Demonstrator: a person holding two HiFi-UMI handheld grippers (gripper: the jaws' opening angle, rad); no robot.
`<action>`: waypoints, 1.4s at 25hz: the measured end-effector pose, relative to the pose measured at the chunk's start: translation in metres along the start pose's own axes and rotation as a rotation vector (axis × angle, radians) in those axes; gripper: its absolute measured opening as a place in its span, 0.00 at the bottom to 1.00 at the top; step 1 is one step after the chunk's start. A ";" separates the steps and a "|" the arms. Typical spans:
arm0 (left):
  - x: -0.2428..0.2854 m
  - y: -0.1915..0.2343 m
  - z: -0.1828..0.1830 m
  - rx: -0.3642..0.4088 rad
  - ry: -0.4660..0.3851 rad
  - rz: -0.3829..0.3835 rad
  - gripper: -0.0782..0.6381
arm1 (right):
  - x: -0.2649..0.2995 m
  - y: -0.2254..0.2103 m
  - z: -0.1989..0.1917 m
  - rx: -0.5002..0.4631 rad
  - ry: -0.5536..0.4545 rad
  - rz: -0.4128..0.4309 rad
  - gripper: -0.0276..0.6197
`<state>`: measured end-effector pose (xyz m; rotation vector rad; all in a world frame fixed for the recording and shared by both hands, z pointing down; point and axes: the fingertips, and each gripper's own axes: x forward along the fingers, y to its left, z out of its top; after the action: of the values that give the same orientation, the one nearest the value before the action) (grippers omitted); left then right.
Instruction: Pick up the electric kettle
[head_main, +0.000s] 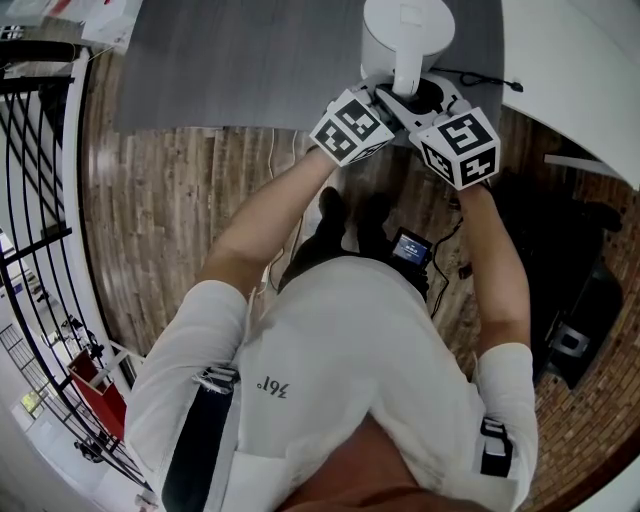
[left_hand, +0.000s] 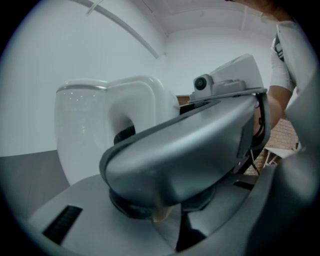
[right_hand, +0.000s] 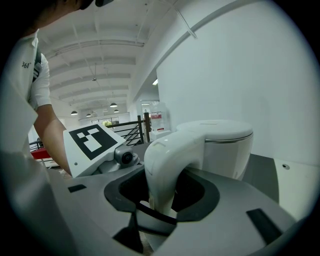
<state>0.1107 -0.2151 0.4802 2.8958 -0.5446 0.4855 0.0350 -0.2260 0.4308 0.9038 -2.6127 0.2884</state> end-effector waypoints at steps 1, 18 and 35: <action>-0.001 0.000 0.003 0.003 -0.003 0.001 0.24 | -0.001 0.001 0.003 -0.004 -0.003 -0.001 0.30; -0.027 -0.013 0.044 0.043 -0.015 0.021 0.24 | -0.024 0.019 0.045 -0.052 -0.049 -0.017 0.30; -0.048 -0.039 0.081 0.051 -0.016 0.017 0.24 | -0.057 0.038 0.078 -0.078 -0.075 -0.027 0.30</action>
<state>0.1066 -0.1805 0.3847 2.9483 -0.5674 0.4865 0.0316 -0.1884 0.3343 0.9392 -2.6576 0.1470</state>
